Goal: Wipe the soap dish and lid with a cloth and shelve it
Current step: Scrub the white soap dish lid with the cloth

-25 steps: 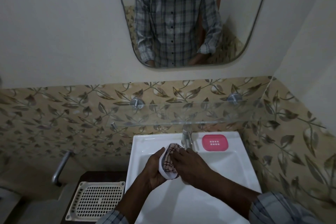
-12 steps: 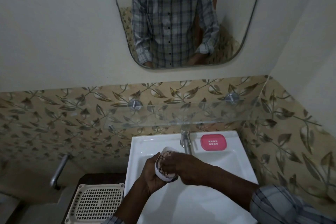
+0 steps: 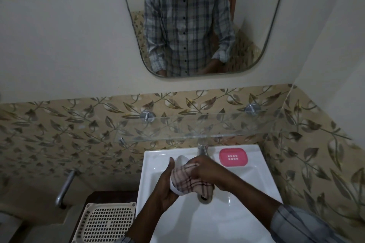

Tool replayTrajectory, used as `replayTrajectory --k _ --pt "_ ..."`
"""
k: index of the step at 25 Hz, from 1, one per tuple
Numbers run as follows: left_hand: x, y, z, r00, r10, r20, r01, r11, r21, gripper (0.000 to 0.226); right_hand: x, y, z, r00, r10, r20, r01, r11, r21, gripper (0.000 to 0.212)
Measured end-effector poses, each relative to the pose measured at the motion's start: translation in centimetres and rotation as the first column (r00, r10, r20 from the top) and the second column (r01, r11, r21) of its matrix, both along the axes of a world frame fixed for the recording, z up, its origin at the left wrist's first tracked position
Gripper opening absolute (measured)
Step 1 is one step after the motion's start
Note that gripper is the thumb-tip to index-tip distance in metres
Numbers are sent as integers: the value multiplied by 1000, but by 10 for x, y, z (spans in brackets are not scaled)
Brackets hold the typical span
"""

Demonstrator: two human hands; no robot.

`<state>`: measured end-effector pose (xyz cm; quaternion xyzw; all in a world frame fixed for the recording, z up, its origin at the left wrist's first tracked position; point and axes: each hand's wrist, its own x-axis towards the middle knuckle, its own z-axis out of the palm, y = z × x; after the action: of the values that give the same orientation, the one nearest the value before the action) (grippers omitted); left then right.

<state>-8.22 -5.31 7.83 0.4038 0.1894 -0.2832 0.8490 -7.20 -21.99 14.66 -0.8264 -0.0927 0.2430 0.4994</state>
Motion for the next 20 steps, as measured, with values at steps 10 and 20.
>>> replayTrajectory --k 10,20 --pt "-12 2 -7 854 -332 401 -295 326 898 21 -12 -22 -24 871 -480 109 482 876 2 30" --pt "-9 -14 5 803 -222 553 -516 203 832 27 -30 38 -34 783 -159 601 313 936 -160 45"
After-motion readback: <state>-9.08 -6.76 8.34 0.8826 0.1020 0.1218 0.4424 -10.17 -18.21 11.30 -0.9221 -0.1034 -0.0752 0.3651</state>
